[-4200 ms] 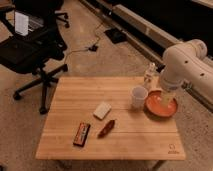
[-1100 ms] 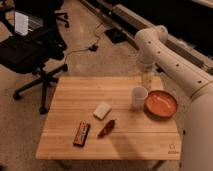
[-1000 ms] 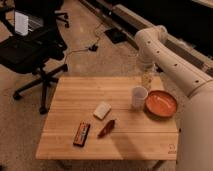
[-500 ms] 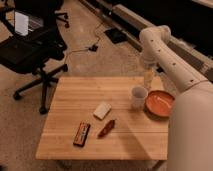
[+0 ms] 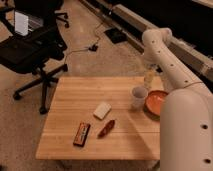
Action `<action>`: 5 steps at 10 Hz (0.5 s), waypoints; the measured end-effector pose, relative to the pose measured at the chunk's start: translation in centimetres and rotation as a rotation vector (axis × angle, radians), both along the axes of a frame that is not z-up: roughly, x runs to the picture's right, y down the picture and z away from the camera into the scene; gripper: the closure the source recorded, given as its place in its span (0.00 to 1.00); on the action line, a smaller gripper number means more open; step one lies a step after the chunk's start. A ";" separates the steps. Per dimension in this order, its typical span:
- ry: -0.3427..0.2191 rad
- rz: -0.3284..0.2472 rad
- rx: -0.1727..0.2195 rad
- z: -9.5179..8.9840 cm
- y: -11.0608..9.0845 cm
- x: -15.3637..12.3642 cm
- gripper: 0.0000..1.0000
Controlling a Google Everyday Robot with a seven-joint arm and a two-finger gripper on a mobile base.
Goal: Knock the bottle over
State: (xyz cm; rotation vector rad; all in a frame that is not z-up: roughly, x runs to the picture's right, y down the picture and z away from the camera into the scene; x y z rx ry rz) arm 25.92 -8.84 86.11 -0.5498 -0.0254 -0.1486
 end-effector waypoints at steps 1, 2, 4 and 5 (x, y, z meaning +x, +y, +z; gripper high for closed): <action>0.012 0.021 0.006 0.7 0.1 1.0 0.35; 0.024 0.037 0.011 1.1 0.1 1.9 0.35; 0.044 0.078 0.025 1.7 0.2 3.7 0.35; 0.057 0.109 0.045 2.1 0.0 4.5 0.35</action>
